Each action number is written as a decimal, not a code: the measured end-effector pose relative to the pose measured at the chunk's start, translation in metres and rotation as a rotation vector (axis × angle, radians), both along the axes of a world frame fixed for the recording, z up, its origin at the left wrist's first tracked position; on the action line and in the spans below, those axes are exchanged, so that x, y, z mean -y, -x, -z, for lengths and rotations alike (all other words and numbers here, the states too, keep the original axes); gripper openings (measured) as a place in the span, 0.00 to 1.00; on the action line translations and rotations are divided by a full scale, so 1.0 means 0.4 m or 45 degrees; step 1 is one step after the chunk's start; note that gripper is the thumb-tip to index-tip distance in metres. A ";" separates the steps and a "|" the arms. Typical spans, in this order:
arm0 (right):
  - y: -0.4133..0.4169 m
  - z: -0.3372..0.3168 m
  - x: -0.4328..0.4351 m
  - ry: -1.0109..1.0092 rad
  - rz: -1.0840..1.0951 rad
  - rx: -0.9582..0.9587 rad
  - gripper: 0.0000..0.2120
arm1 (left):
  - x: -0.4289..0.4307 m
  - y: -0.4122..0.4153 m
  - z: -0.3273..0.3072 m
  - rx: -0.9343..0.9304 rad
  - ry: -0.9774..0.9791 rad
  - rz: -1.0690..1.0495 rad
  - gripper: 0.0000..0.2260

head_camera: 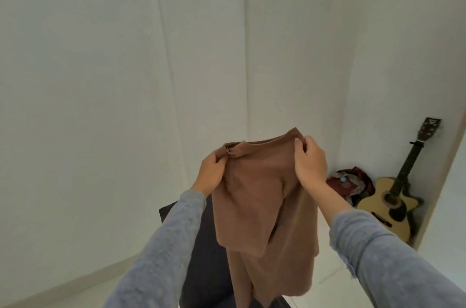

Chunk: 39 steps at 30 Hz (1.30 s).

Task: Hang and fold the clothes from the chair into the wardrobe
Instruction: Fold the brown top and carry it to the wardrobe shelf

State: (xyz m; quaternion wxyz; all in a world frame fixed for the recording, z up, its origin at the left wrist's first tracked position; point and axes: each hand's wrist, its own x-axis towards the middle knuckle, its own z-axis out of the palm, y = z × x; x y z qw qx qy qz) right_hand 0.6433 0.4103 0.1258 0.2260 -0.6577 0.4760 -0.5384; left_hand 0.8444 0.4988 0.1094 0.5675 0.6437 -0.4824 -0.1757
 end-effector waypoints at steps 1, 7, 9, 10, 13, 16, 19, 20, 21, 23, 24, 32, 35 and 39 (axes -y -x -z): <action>0.010 -0.014 0.006 0.023 0.024 -0.015 0.16 | 0.009 0.007 -0.015 -0.010 0.012 0.013 0.12; 0.038 -0.077 0.013 0.088 0.161 0.003 0.15 | 0.009 0.065 -0.093 -0.055 0.079 -0.025 0.12; 0.043 -0.089 0.005 0.064 0.177 -0.011 0.15 | -0.004 0.069 -0.096 -0.063 0.110 -0.051 0.13; 0.046 -0.094 0.001 0.057 0.172 -0.015 0.15 | -0.013 0.069 -0.097 -0.051 0.117 -0.061 0.13; 0.047 -0.102 -0.011 0.048 0.169 -0.017 0.16 | -0.033 0.059 -0.092 -0.033 0.152 -0.086 0.12; 0.046 -0.104 -0.023 0.068 0.159 -0.009 0.16 | -0.047 0.056 -0.087 -0.119 0.208 -0.105 0.11; 0.048 -0.111 -0.034 0.080 0.148 0.005 0.15 | -0.054 0.050 -0.087 -0.123 0.206 -0.173 0.09; 0.052 -0.114 -0.038 0.084 0.123 0.022 0.15 | -0.054 0.050 -0.086 -0.126 0.195 -0.192 0.07; 0.051 -0.118 -0.043 0.088 0.080 0.052 0.15 | -0.055 0.048 -0.087 -0.126 0.190 -0.194 0.06; 0.049 -0.128 -0.052 0.088 -0.028 0.133 0.16 | -0.054 0.053 -0.088 -0.063 0.152 -0.165 0.07; 0.047 -0.132 -0.054 0.087 -0.073 0.169 0.17 | -0.054 0.058 -0.087 0.008 0.115 -0.162 0.09; 0.050 -0.139 -0.071 0.062 -0.444 0.209 0.14 | -0.065 0.172 -0.094 0.178 -0.313 0.454 0.18; 0.072 -0.135 -0.070 0.011 -0.522 0.195 0.13 | -0.054 0.199 -0.073 0.261 -0.345 0.455 0.14; 0.100 -0.126 -0.060 -0.049 -0.612 0.158 0.12 | -0.035 0.221 -0.058 0.135 -0.430 0.529 0.23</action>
